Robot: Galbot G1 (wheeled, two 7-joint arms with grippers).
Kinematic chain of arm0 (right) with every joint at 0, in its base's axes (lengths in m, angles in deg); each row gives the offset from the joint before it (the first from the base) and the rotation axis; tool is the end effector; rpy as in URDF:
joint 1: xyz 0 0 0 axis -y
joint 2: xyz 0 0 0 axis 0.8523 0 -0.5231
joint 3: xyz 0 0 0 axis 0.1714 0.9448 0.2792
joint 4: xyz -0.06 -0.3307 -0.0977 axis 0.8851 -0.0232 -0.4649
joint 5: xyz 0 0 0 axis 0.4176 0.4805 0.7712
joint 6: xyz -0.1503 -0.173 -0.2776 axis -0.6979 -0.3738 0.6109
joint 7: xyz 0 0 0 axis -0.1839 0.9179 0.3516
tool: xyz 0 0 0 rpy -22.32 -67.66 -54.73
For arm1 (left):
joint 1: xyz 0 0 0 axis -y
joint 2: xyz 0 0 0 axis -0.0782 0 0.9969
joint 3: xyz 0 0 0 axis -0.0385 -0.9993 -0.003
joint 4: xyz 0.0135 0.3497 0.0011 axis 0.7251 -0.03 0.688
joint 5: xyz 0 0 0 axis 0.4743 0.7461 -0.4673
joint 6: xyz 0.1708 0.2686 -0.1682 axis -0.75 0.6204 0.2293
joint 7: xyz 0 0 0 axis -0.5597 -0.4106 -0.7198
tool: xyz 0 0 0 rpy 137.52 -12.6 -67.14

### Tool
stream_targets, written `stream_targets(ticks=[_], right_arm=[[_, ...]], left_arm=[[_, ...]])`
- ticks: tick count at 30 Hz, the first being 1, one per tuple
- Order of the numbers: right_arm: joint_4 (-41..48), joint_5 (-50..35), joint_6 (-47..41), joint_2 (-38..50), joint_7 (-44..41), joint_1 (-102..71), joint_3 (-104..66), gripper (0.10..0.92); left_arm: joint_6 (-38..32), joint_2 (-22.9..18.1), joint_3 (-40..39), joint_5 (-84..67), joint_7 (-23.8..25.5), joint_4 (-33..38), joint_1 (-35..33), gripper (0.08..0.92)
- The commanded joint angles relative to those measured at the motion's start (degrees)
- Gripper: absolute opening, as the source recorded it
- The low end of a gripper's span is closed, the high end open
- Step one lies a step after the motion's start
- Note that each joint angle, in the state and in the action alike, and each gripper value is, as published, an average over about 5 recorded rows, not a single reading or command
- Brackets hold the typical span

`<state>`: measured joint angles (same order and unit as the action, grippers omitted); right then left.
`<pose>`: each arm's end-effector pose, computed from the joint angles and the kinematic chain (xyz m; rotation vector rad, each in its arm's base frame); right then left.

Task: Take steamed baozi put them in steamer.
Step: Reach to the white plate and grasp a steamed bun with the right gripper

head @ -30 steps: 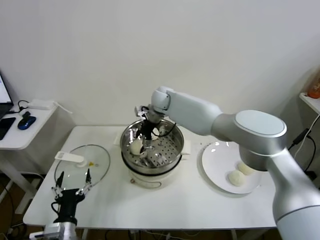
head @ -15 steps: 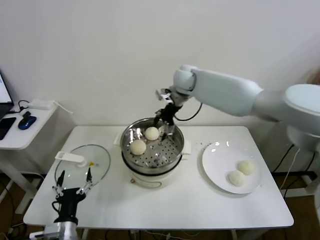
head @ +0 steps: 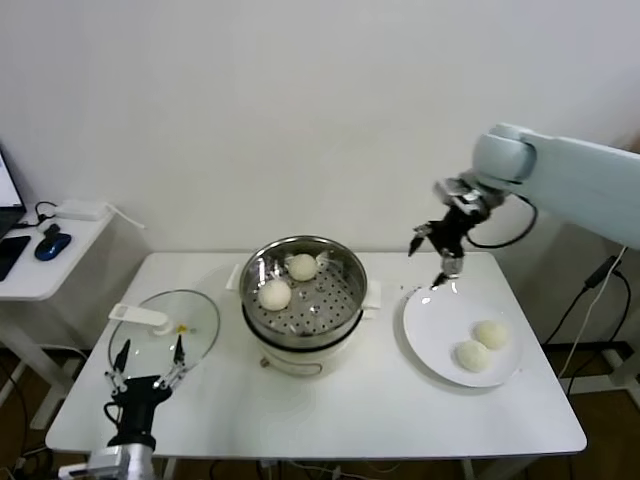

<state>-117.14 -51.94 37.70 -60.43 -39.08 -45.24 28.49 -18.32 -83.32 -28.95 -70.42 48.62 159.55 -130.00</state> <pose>0.5493 -0.1242 -0.0187 1.5774 -1.2805 1.3881 0.1534 0.0681 -0.3176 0.2689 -3.1133 -0.1403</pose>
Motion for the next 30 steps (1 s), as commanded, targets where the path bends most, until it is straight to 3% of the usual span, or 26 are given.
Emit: stream_targets(ticks=[1,14,30], right_arm=[[-4.3,19.6,4.7,14.6,-0.8,-18.8,-12.4,0.823],[5.8,27.3,4.5,9.8,1.4,-34.0,-23.9,0.823],[14.0,25.5,2.5,2.0,3.5,-39.0,-26.6,0.823]], left_arm=[[-0.1,-0.3,-0.1,0.7,0.3,0.8,-0.8,0.823],[-0.4,-0.8,0.5,0.8,0.2,1.5,-2.8,0.823],[-0.1,-1.3,0.7,1.4,0.0,0.9,-2.6,0.823]])
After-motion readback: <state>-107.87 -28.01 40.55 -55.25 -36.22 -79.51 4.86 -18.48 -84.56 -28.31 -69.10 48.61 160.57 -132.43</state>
